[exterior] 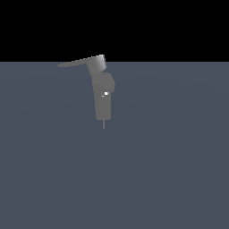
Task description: Turn on the faucet by rotating a designated handle.
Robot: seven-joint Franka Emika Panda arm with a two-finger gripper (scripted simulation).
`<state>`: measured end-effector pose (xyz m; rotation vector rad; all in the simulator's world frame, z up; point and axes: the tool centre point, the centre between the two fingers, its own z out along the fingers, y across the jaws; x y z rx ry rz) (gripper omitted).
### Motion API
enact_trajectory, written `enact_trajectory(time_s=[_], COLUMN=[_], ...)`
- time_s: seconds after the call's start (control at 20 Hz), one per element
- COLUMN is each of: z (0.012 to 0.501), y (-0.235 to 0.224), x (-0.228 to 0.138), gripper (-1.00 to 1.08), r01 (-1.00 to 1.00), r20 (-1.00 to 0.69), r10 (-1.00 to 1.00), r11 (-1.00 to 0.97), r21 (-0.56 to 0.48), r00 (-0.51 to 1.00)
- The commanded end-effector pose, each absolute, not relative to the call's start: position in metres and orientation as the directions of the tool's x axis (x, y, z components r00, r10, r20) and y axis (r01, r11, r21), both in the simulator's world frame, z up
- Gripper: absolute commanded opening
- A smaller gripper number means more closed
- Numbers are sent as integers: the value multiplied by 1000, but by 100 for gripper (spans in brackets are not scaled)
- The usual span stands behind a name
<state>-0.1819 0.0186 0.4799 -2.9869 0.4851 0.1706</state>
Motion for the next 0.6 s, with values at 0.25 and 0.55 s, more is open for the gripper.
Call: enact_trajectory(time_s=[0.25, 0.55], z=[466, 447], y=[34, 48], x=[-126, -82], gripper=[-100, -100], r01=[-496, -626], r20=[-201, -246], r10=[-472, -596], r11=[-863, -778], r21=[-92, -60], r00=[859, 764])
